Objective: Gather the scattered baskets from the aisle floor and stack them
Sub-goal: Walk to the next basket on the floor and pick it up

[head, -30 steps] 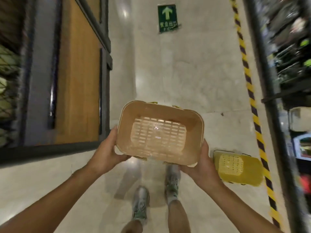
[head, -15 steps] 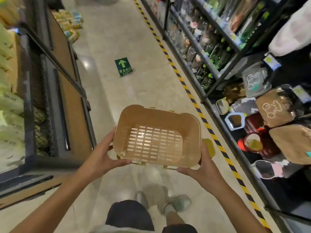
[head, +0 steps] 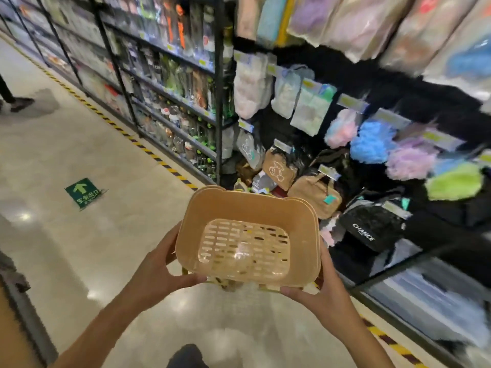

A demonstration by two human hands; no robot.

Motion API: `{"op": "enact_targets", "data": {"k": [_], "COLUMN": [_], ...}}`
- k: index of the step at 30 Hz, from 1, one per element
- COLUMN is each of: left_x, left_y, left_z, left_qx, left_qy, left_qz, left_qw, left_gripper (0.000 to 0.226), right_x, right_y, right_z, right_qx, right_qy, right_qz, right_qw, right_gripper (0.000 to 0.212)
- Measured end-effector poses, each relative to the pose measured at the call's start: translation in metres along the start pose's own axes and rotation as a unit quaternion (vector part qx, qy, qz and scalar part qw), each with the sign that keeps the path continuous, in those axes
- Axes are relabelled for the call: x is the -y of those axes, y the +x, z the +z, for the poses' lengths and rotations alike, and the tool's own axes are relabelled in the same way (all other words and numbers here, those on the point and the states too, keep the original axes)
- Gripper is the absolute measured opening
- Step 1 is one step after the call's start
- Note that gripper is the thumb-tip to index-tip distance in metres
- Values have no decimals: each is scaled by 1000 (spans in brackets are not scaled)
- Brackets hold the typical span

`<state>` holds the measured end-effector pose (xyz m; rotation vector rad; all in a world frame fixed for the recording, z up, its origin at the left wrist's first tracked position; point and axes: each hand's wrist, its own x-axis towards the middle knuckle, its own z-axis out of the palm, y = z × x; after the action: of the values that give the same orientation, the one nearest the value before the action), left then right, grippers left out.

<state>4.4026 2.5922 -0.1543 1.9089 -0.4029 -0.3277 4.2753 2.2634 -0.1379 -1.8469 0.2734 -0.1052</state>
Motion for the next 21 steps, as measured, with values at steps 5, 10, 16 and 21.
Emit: {"op": "enact_targets", "data": {"k": [5,10,16,21], "left_x": [-53,-108,-168,-209], "left_y": [53,88,107,113], "left_z": [143,283,433,550], "left_qx": [127,247,418,509], "left_qy": [-17,-11,-17,-26], "left_qz": [49,94,173,213], "left_qw": [991,964,892,834], "left_gripper": [121,120,127,122], "right_x": [-32,-55,-88,-116], "right_y": [-80,-167,-255,-297], "right_z": [-125,-218,-280,-328], "right_qx": [-166,-314,-446,-533], "right_qy": [-20,-10,5,24], "right_qz": [49,80,111,142], "right_qw": [985,946,888,834], "right_gripper": [124,122,120,122]}}
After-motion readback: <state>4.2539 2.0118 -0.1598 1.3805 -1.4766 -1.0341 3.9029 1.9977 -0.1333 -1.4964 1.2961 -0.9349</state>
